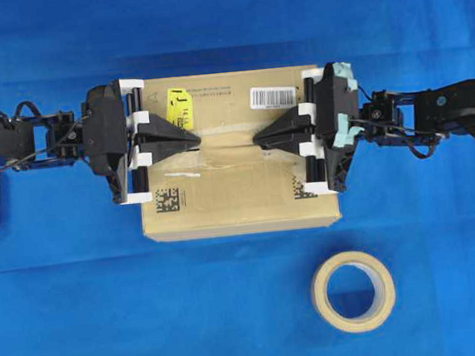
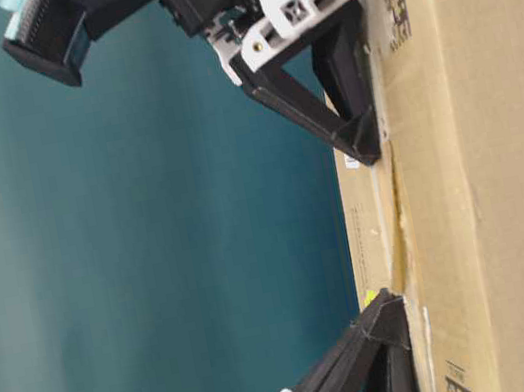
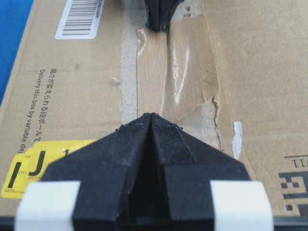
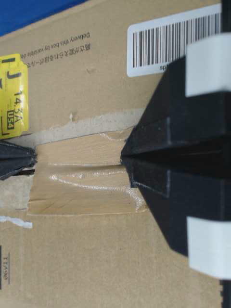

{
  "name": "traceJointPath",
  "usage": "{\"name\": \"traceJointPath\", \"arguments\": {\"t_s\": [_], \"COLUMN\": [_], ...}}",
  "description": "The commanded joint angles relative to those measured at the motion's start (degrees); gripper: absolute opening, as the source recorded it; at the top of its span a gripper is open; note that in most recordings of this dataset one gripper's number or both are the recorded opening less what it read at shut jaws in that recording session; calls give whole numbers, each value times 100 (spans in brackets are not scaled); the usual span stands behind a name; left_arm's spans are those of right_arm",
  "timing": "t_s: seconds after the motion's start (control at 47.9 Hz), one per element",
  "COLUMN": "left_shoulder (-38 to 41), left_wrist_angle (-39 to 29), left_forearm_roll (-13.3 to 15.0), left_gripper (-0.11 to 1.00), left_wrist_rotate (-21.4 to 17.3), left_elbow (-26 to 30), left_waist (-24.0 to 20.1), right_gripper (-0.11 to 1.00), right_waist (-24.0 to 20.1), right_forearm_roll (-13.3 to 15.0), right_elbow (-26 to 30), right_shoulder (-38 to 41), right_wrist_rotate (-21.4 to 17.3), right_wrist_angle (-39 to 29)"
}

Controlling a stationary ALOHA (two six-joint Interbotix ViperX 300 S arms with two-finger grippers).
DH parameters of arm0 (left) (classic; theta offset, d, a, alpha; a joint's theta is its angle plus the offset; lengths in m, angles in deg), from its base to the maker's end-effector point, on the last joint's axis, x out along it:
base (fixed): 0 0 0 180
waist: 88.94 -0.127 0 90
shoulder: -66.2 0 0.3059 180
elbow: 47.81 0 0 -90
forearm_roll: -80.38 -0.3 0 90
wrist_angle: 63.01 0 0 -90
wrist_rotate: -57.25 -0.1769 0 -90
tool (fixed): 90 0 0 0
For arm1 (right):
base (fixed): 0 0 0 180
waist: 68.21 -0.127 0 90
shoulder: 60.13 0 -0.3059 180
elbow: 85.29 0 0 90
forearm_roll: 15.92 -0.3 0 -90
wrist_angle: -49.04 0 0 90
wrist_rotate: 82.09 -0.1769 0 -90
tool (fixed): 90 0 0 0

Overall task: Apply tape along the seams of the closed cardboard box to seal it securely.
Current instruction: 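Press both grippers along the seam tape toward each other, then slide both grippers outward along the seam to smooth the tape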

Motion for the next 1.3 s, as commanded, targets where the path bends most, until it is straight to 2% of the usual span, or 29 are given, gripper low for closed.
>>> {"name": "traceJointPath", "arguments": {"t_s": [0.0,0.272,0.397,0.564,0.794,1.065,1.274], "left_shoulder": [-185,-914,-844,-264,299,343,352], "left_wrist_angle": [-53,-35,97,44,-264,-255,-246], "left_forearm_roll": [0,0,0,0,0,0,0], "left_gripper": [0,0,0,0,0,0,0], "left_wrist_rotate": [-88,-809,-844,-835,-527,-176,26], "left_elbow": [-9,536,800,1125,1336,1028,712], "left_waist": [44,290,308,387,510,624,624], "right_gripper": [-1,-1,-1,-1,-1,-1,-1], "right_waist": [-18,-18,0,62,79,-70,-229], "right_forearm_roll": [-18,202,202,202,202,176,-132], "right_elbow": [70,334,448,694,1011,1099,976], "right_shoulder": [-255,-896,-809,-457,53,475,650], "right_wrist_rotate": [53,193,246,246,255,167,158], "right_wrist_angle": [35,26,53,53,26,88,79]}}
